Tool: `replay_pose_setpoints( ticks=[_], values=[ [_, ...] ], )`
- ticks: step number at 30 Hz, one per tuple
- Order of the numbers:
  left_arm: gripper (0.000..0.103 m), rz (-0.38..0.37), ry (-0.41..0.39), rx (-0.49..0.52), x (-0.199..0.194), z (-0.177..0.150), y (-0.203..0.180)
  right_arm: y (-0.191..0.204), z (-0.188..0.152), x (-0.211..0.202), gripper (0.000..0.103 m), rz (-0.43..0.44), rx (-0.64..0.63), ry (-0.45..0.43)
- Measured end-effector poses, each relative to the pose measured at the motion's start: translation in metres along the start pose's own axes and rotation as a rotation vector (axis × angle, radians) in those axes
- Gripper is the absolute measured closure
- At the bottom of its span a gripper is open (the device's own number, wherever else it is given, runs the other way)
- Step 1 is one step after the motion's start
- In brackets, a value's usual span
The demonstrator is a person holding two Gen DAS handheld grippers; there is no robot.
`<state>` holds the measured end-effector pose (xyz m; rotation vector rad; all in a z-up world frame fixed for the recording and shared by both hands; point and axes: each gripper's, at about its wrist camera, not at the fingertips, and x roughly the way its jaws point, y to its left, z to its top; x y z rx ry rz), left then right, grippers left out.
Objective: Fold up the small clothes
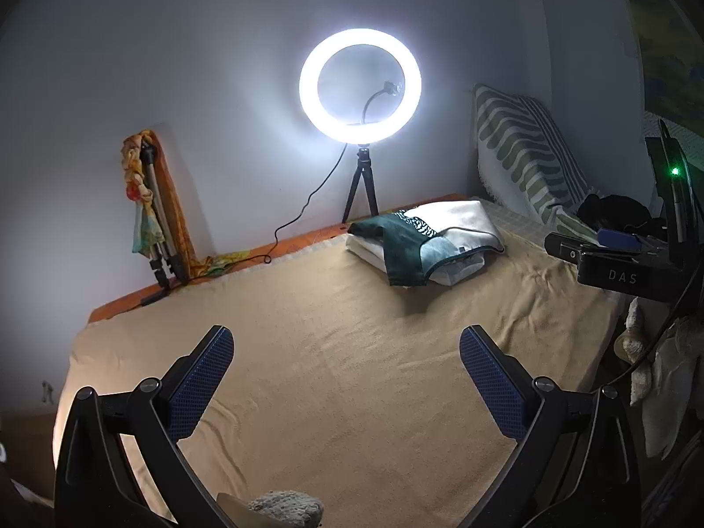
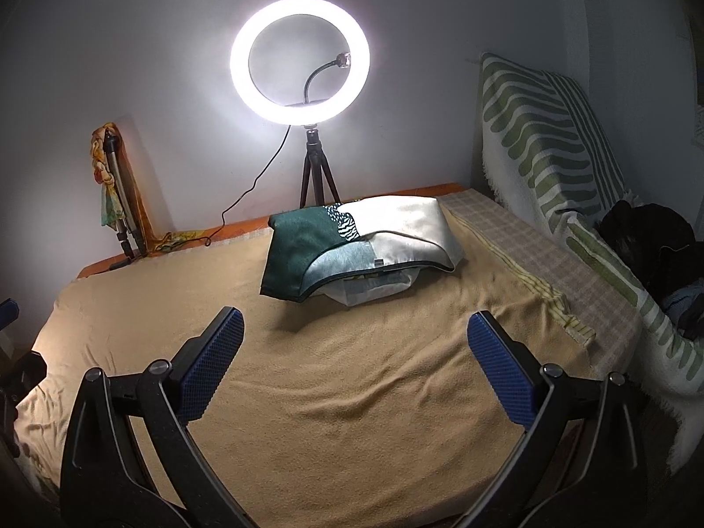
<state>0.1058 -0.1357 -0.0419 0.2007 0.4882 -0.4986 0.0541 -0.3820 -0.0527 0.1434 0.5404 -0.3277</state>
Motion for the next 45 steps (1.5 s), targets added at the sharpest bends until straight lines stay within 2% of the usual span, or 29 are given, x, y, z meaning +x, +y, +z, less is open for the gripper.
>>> replay_pose_setpoints(
  ticks=[45],
  values=[
    [0.001,-0.008,-0.023,0.009,-0.008,0.008,-0.004,-0.015,-0.001,0.001,0.0,-0.029,0.029,-0.003]
  ],
)
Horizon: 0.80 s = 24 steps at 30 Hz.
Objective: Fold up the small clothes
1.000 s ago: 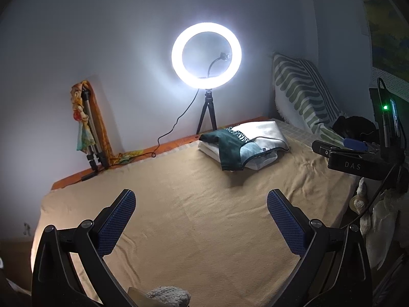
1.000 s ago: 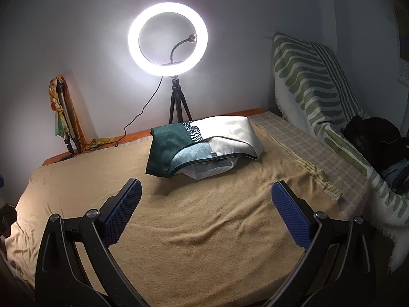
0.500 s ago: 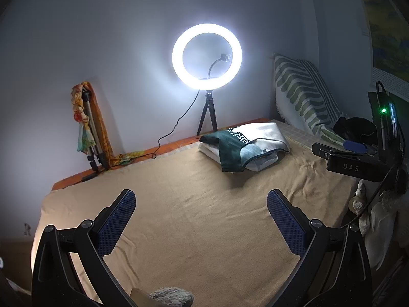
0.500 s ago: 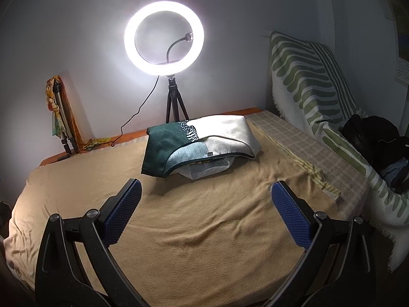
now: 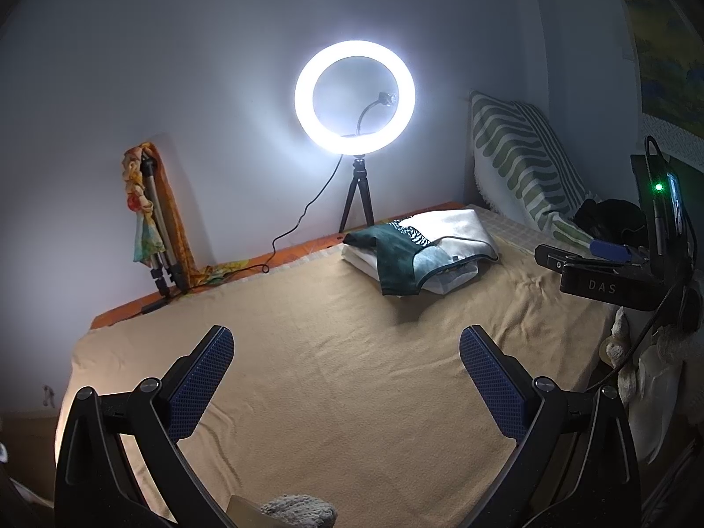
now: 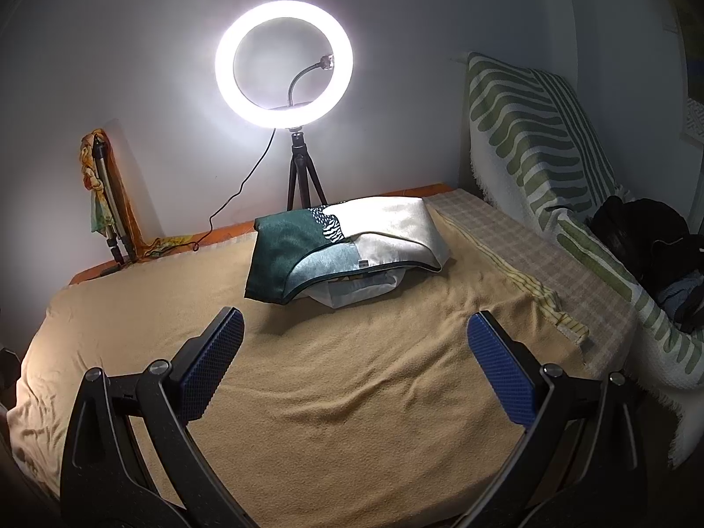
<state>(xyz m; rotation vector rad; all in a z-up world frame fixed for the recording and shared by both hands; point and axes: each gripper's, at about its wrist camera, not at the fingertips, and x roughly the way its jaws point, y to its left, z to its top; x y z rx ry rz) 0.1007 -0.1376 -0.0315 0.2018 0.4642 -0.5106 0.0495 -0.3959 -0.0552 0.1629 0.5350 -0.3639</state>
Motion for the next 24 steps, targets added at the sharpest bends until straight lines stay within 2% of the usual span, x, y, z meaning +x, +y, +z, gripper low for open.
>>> replay_pose_setpoints(
  ticks=[24],
  values=[
    [0.001,0.006,0.005,-0.004,0.0004,-0.0012,0.0004,0.0082,-0.002,0.0086,0.0,0.014,-0.014,-0.002]
  ],
)
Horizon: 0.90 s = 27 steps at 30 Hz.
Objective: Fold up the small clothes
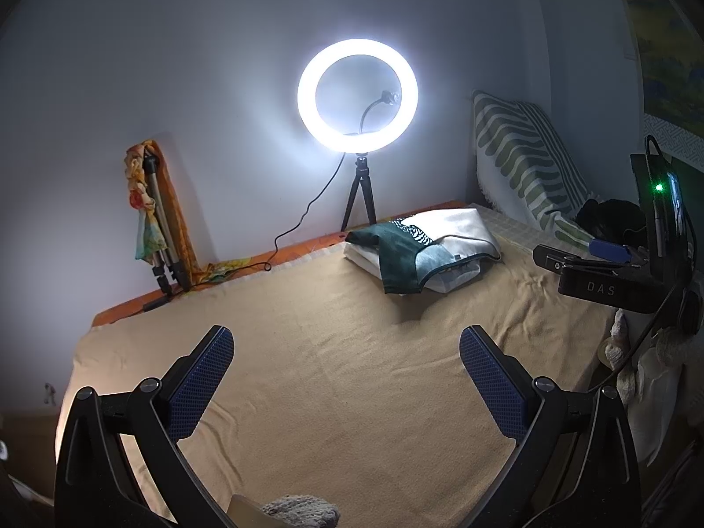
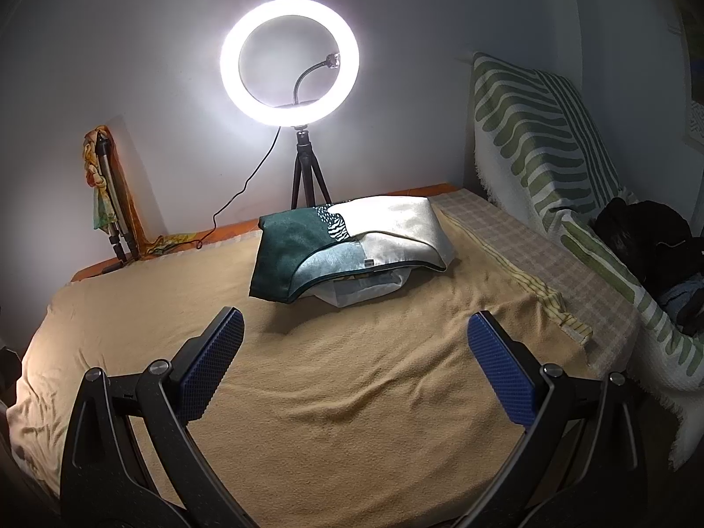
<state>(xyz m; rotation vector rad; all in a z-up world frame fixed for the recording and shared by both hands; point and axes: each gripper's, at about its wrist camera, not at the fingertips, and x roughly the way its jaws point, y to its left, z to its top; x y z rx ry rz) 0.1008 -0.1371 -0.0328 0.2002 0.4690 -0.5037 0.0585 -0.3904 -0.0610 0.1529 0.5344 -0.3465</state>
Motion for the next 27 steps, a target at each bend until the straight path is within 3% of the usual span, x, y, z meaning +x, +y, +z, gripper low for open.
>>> replay_pose_setpoints(
  ticks=[27],
  values=[
    [0.001,0.019,0.013,0.015,0.006,-0.004,-0.008,0.009,0.005,-0.017,0.0,-0.023,-0.048,-0.053]
  ],
)
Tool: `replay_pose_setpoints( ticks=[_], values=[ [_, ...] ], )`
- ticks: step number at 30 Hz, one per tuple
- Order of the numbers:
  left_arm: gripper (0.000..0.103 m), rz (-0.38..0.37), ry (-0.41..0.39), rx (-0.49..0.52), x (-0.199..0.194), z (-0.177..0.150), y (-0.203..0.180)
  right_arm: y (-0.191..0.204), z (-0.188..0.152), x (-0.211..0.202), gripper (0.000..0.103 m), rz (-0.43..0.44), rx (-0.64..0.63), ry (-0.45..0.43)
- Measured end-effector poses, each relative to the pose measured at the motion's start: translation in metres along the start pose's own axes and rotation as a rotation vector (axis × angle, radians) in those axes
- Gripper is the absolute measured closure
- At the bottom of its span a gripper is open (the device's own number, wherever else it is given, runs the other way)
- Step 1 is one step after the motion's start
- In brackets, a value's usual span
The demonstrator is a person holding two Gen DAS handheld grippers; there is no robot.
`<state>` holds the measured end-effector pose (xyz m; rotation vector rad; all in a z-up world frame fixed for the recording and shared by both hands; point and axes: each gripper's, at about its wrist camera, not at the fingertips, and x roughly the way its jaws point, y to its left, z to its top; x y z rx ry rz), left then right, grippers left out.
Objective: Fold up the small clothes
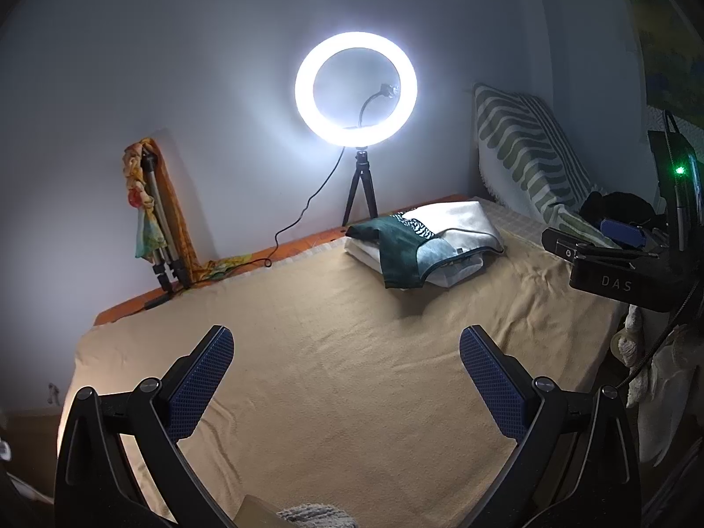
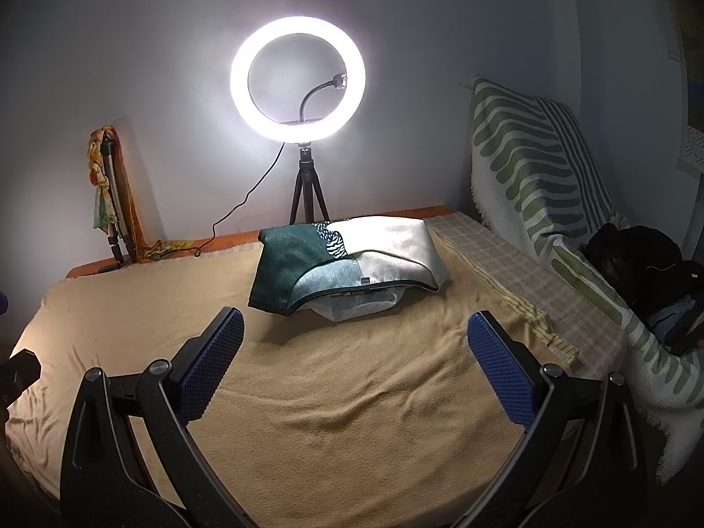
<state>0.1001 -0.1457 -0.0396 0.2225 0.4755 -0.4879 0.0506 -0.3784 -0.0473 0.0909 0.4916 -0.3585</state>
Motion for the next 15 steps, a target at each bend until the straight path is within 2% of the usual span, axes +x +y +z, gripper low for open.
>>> replay_pose_setpoints(
  ticks=[15],
  values=[
    [0.001,0.015,-0.014,0.008,0.0018,-0.0013,-0.0039,-0.0012,0.0012,-0.0044,0.0,-0.003,-0.007,-0.003]
  ],
)
